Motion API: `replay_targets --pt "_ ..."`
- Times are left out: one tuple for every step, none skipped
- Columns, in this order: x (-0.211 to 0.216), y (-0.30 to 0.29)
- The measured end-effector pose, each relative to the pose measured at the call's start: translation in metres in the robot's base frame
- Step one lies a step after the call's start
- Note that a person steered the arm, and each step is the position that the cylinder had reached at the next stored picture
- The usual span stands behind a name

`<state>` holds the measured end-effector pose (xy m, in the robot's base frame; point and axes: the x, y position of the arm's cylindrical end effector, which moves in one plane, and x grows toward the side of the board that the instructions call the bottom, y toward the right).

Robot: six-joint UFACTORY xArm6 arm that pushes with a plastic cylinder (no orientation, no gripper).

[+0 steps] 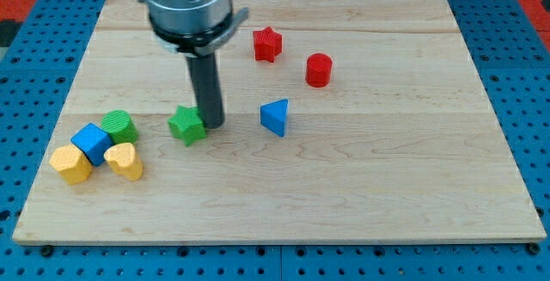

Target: Touch bottom of blue triangle

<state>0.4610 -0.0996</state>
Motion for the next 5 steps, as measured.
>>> replay_targets --pt "0.006 -0.036" --pt "0.022 -0.043" --pt "0.053 0.008" --pt "0.041 0.064" --pt "0.004 0.140"
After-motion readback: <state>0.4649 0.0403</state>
